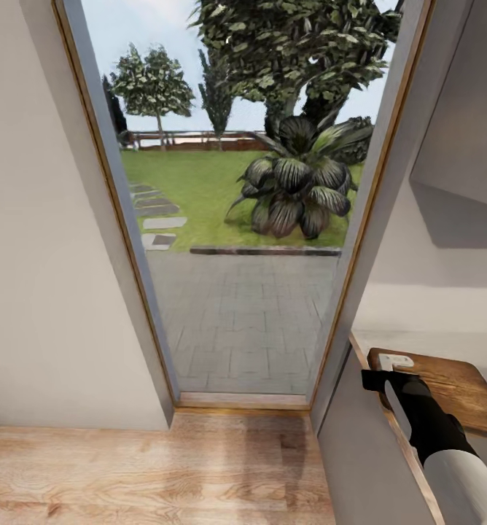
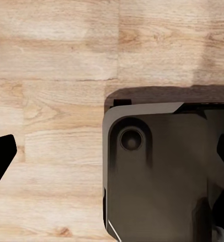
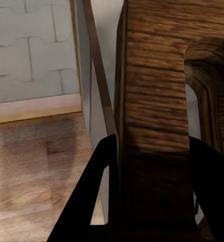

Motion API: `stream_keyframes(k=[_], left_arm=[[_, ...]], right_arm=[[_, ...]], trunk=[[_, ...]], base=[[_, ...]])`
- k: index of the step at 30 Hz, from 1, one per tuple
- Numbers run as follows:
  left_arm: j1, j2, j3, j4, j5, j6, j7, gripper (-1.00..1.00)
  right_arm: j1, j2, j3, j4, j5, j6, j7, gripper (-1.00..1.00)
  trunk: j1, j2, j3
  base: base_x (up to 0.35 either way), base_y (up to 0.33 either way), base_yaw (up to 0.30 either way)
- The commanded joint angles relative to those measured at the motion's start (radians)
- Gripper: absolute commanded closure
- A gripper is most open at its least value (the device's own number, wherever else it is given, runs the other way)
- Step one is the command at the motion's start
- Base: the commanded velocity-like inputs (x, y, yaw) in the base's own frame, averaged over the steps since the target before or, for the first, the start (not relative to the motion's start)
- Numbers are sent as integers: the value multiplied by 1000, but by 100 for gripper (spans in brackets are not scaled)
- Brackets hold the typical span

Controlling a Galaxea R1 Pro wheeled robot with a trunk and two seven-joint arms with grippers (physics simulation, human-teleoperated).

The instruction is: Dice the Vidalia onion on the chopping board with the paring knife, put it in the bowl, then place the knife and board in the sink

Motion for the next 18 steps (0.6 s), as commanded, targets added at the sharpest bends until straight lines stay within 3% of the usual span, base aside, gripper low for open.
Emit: stream_keyframes(k=[1,18], left_arm=[[0,0,1,-2,0,-2,0,-100],[0,0,1,0,0,-2,0,-100]], right_arm=[[0,0,0,-1,-1,5,-3,100],[0,0,0,-3,-1,5,-7,100]], trunk=[[1,-2,-2],[1,-2,17]], base=[[0,0,0],[0,0,0]])
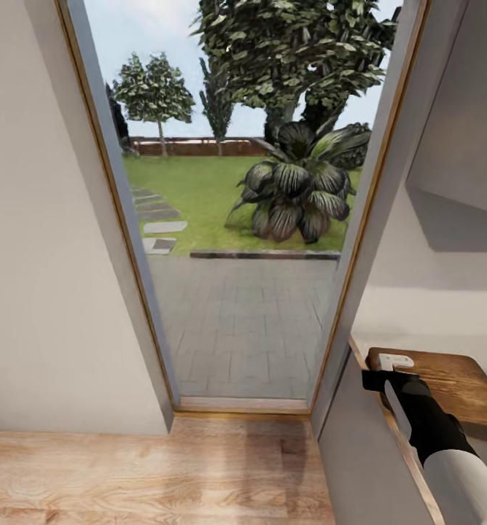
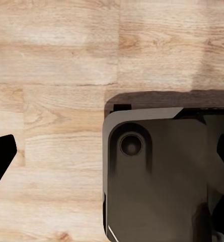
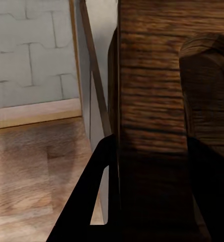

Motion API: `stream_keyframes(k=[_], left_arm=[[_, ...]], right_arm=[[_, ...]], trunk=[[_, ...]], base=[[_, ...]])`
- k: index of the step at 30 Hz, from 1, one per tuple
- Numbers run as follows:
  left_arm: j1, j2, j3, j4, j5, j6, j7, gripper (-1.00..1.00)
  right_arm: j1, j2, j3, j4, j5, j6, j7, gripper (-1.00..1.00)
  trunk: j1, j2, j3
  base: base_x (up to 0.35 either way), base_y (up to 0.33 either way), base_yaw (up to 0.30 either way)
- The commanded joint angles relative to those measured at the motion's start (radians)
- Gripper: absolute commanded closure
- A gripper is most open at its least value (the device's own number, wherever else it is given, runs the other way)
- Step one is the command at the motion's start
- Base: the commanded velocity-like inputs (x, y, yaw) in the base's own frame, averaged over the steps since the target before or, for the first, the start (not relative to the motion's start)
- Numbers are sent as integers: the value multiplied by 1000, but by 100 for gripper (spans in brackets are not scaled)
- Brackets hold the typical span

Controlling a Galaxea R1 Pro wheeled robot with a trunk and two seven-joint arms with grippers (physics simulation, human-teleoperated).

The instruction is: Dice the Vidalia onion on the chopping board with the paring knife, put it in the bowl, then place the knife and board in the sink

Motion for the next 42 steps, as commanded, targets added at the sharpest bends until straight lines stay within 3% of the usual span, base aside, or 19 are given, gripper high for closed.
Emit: stream_keyframes(k=[1,18,30,42], left_arm=[[0,0,1,-1,0,-1,0,-100],[0,0,1,-1,0,-1,0,-100],[0,0,1,-1,0,-1,0,-100],[0,0,1,-4,0,-2,0,-100]], right_arm=[[-1,0,0,-1,0,5,-3,100],[-1,1,0,-1,-1,5,-3,100],[-1,1,1,-7,-2,5,-4,100],[-1,2,3,-20,-1,5,-4,100]], trunk=[[1,-2,0],[1,-2,26],[1,-2,28],[1,-2,44]], base=[[0,0,0],[0,0,0],[-73,0,0],[-80,0,0]])
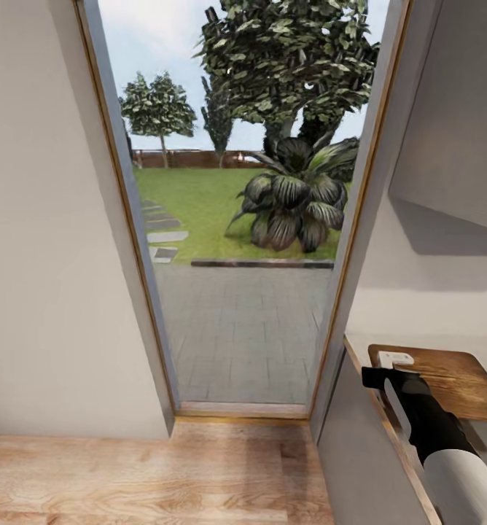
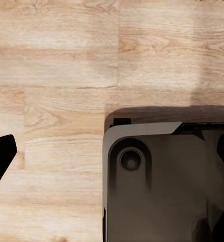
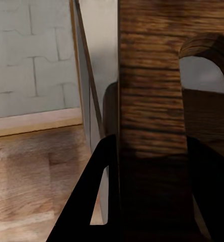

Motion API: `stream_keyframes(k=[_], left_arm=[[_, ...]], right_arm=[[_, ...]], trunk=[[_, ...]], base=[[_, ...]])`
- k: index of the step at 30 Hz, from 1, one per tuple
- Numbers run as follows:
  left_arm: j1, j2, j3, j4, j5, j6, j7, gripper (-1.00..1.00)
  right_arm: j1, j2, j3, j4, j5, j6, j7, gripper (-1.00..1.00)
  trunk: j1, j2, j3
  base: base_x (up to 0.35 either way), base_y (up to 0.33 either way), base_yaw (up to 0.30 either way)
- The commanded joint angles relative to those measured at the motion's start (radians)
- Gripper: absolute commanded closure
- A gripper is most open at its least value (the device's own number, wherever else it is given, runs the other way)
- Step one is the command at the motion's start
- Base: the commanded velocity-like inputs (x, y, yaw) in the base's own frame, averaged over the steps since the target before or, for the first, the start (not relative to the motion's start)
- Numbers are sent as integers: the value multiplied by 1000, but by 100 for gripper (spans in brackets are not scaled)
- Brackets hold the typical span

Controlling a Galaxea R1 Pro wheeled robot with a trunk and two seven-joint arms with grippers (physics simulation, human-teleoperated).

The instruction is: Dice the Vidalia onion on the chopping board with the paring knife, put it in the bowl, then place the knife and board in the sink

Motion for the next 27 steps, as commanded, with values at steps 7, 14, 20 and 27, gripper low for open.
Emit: stream_keyframes(k=[7,14,20,27], left_arm=[[0,-1,0,-1,-1,0,0,-100],[0,-1,-1,1,3,1,1,-100],[0,-4,0,25,5,1,2,-100],[0,-4,-1,37,5,0,2,-100]], right_arm=[[-1,-1,2,-65,-1,7,-5,100],[-1,0,4,-137,-2,14,-6,100],[-1,1,9,-165,-2,16,-6,100],[-1,1,26,-168,-2,16,-6,100]], trunk=[[1,-2,9],[1,-2,20],[1,-2,29],[1,-2,39]], base=[[-3,0,0],[0,0,0],[0,0,1],[-119,-98,143]])
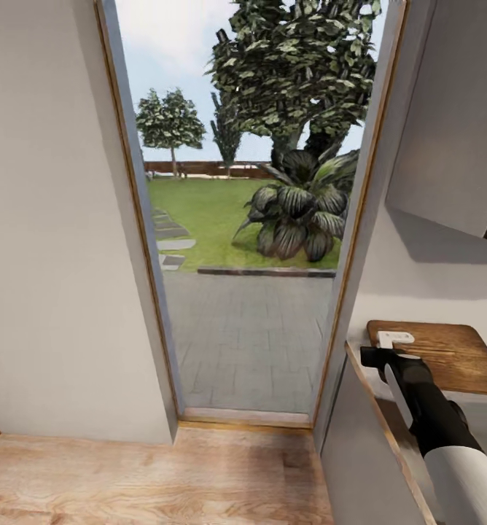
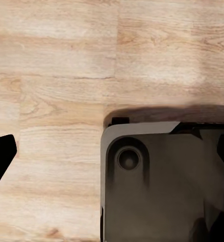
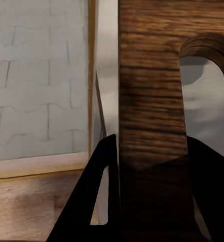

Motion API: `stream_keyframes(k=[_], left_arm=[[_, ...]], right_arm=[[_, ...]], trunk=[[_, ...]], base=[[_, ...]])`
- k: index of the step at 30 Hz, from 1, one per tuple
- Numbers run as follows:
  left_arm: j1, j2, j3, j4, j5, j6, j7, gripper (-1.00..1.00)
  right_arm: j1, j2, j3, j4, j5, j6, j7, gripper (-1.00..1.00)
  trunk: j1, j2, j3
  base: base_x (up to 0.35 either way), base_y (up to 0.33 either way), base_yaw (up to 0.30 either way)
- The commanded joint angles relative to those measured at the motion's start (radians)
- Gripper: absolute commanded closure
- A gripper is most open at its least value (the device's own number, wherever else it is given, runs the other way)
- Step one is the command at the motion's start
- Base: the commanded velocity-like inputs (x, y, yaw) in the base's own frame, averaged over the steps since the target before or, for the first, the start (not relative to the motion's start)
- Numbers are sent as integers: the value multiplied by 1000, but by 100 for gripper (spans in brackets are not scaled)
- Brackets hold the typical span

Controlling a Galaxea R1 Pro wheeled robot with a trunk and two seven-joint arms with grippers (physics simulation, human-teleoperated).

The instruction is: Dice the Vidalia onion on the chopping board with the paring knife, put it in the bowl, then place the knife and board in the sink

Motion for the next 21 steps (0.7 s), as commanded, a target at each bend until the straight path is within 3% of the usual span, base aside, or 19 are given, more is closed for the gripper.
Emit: stream_keyframes(k=[1,21], left_arm=[[0,0,0,-1,1,-1,0,-100],[0,0,0,8,1,-1,0,-100]], right_arm=[[0,0,1,-1,-1,5,-3,100],[0,6,2,-1,-1,5,-3,100]], trunk=[[0,-2,-1],[0,-2,23]], base=[[-206,-221,210],[-219,-250,220]])
